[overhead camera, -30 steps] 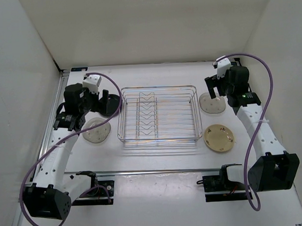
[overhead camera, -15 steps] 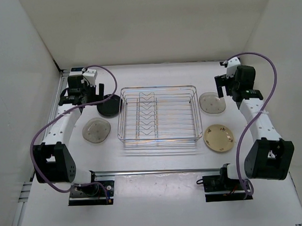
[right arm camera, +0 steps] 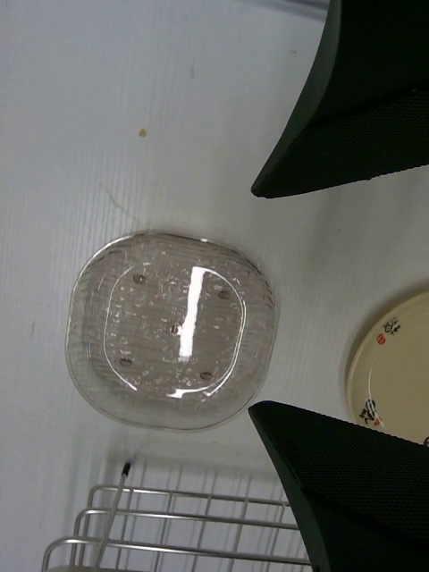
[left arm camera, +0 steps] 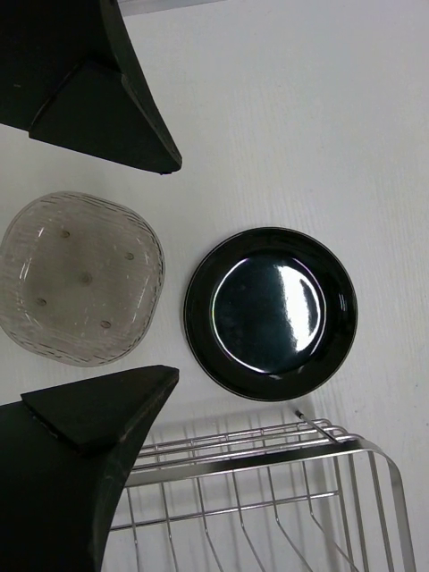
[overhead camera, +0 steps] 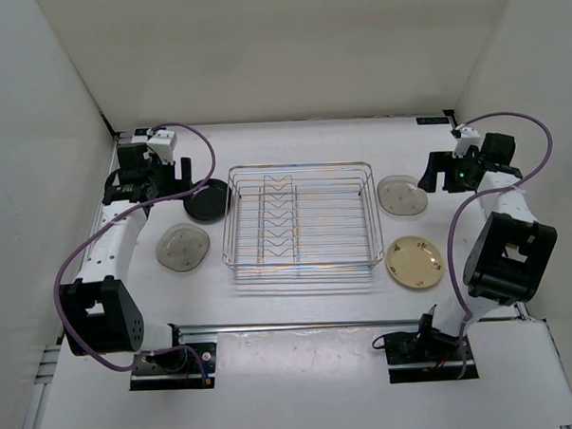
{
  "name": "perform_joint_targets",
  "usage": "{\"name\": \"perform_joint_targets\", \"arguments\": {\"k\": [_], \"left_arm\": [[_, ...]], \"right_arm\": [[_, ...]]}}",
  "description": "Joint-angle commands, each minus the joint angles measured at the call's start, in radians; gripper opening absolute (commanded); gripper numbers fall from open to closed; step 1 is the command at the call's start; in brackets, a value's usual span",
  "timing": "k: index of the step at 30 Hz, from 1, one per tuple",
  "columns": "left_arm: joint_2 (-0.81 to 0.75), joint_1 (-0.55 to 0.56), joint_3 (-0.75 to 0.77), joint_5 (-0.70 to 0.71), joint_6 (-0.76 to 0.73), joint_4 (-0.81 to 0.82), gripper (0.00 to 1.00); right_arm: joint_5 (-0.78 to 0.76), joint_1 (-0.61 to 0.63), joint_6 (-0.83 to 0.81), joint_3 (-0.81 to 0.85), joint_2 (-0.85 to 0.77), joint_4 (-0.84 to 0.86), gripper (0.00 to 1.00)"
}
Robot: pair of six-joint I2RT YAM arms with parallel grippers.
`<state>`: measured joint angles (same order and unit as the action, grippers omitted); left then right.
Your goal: Load the plates into the dish rack
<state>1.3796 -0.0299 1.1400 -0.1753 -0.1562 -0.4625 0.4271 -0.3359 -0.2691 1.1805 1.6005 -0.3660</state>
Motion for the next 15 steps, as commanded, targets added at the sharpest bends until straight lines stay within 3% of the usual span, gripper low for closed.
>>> {"name": "perform_joint_targets", "arguments": {"k": [1, 15], "left_arm": [[-0.034, -0.015, -0.014, -0.055, 0.004, 0.01, 1.0], [-0.074, -0.015, -0.033, -0.108, 0.014, 0.01, 1.0]], "right_arm": [[0.165, -0.023, -0.018, 0.051, 0.041, -0.04, 0.97], [0.234, -0.086, -0.084, 0.116, 0.246, -0.073, 0.95]]}}
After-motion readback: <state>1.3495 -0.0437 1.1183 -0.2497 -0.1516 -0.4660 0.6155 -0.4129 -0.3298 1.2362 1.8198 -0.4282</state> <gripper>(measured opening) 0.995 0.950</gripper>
